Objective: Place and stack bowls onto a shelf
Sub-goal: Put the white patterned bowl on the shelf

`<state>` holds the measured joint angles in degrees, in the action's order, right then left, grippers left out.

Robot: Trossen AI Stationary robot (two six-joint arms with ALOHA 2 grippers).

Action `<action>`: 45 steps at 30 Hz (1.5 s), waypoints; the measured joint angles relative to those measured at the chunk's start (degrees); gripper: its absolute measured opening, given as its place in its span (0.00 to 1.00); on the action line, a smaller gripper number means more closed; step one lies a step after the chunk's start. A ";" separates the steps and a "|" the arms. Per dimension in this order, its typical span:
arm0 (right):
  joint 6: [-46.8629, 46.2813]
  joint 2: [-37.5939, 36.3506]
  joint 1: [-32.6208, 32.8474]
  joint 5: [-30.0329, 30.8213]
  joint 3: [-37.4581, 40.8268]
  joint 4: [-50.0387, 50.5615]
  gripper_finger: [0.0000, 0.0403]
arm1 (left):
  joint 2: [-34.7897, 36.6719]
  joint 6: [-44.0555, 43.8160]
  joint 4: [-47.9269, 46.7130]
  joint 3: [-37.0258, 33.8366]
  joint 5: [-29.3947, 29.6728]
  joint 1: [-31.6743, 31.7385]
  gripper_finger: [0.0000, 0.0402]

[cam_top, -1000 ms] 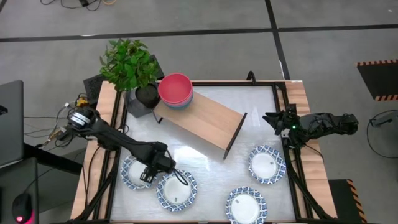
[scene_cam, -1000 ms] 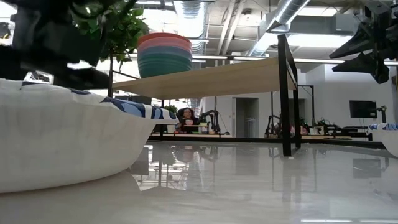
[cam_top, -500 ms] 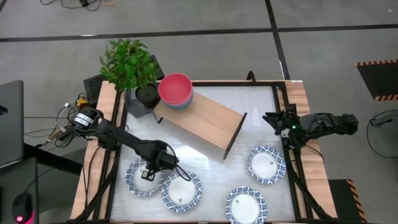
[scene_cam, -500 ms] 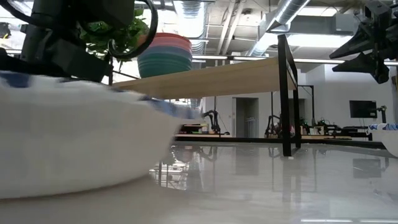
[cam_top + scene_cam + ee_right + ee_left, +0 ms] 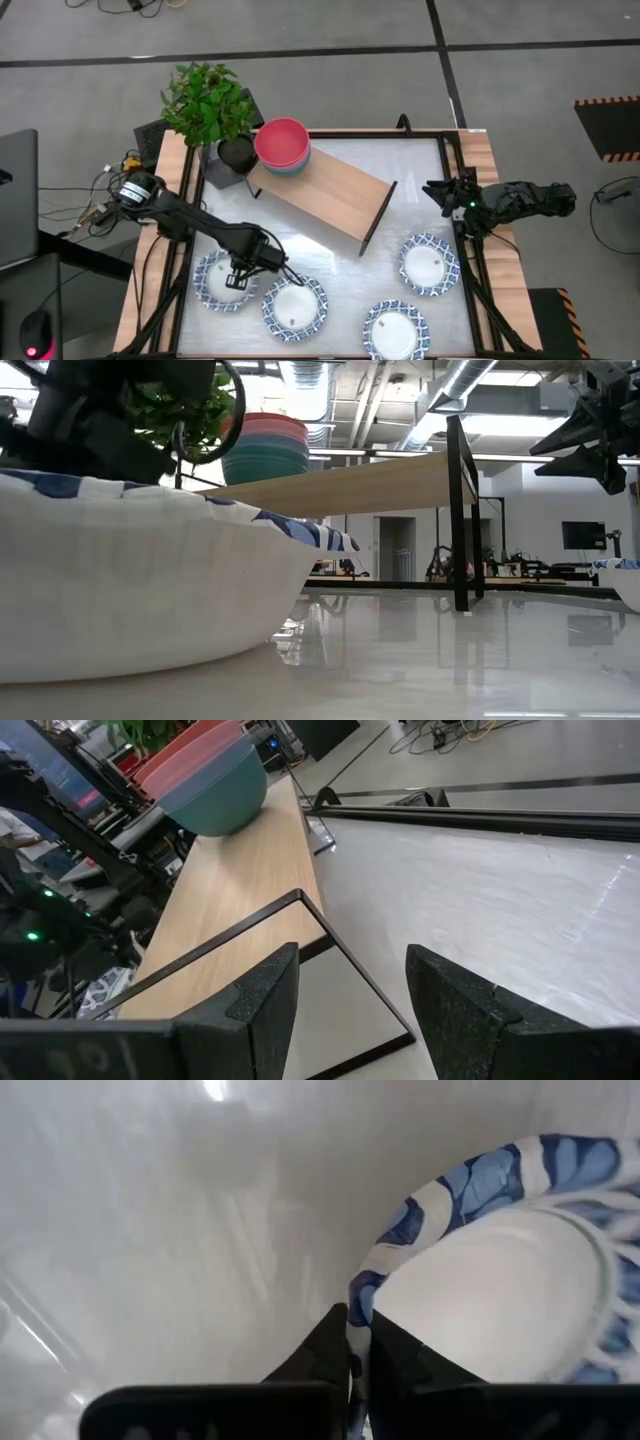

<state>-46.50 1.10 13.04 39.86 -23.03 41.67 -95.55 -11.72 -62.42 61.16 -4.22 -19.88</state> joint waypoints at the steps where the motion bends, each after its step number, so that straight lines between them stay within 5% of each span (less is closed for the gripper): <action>1: 0.00 0.00 0.00 0.00 0.00 0.02 0.53 | 0.17 -1.07 -1.66 1.20 -0.03 0.00 0.00; 14: -0.04 0.00 -0.01 0.02 0.00 0.33 0.53 | 2.78 -16.86 -10.47 24.60 4.33 3.16 0.00; 21: -0.07 0.00 0.00 0.02 0.00 0.37 0.53 | 4.25 -34.61 -8.87 34.73 14.36 9.03 0.00; 31: -0.19 0.00 0.00 0.04 0.00 0.35 0.53 | 3.93 -44.61 14.22 37.21 22.78 17.92 0.00; 37: -0.18 0.00 0.00 0.08 0.00 0.35 0.53 | 3.57 -51.31 16.82 37.12 32.74 20.60 0.00; 45: -0.15 0.00 -0.02 0.50 0.00 0.35 0.53 | 3.59 -57.67 22.47 37.10 34.44 19.68 0.00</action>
<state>-46.65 1.11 13.02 40.36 -23.03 42.02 -91.96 -69.40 -39.95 98.26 30.22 -0.20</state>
